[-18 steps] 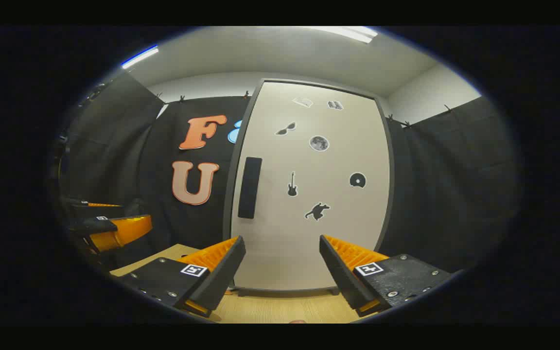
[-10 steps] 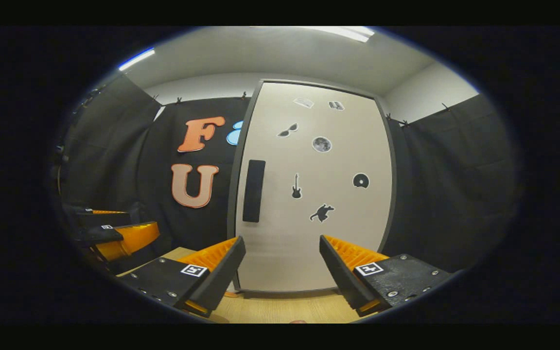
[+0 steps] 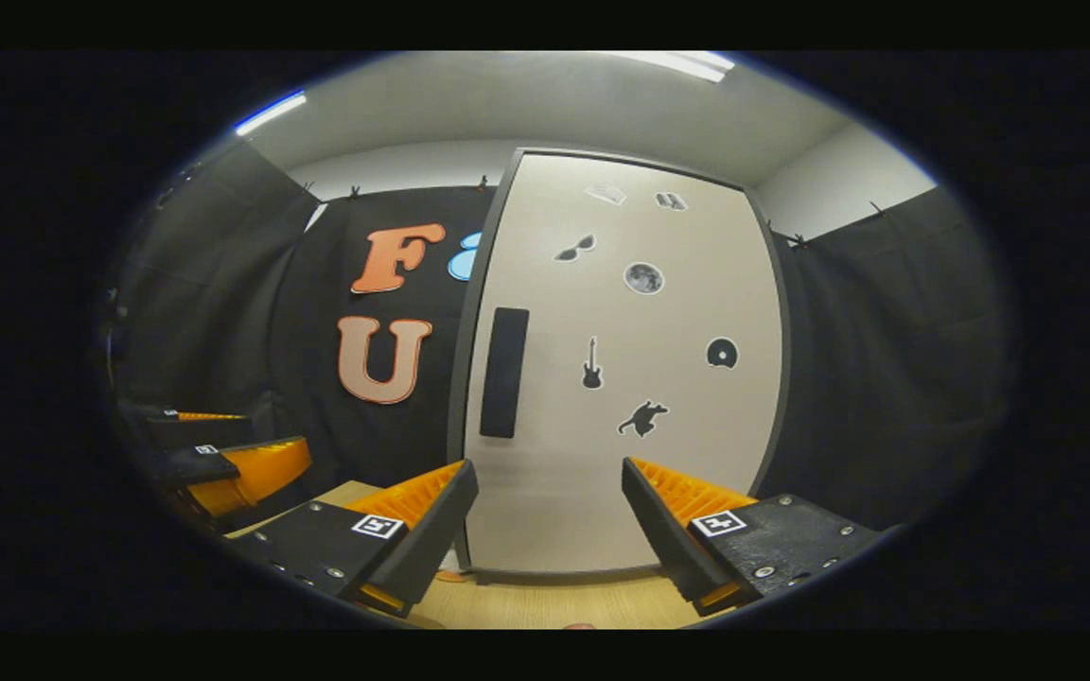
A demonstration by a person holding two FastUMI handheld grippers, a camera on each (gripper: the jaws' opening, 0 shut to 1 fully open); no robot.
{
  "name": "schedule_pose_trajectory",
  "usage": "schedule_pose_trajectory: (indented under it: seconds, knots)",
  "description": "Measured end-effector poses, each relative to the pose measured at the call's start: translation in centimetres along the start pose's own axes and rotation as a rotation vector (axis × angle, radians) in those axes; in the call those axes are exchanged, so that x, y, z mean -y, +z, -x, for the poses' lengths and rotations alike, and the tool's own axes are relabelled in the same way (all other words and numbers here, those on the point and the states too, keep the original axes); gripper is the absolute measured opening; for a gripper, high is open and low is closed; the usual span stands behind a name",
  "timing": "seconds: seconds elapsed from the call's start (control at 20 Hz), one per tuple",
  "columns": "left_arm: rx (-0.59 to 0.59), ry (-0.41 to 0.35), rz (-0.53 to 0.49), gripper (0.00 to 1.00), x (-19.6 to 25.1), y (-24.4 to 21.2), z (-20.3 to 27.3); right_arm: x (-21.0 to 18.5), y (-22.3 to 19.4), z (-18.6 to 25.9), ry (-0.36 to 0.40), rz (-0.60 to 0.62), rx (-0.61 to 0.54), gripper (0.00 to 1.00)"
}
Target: Open the cabinet door with the right hand, grasp the bottle in the cabinet with the left hand and place it on the coaster, then close the cabinet door with the right hand.
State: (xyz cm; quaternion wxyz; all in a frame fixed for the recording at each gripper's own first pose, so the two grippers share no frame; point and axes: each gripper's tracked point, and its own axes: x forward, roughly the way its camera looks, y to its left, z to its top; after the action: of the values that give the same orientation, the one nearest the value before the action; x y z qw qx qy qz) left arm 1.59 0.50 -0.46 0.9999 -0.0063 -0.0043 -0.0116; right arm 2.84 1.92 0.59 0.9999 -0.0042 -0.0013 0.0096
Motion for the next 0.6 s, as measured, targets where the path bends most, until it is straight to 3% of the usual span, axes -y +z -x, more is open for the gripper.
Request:
schedule_pose_trajectory:
  seconds: [0.6]
  knots:
    - [-0.020,0.048,-0.007,0.96,-2.6,-1.0,-0.4,-3.4,1.4,-8.3,0.050,-0.060,-0.016,0.94]
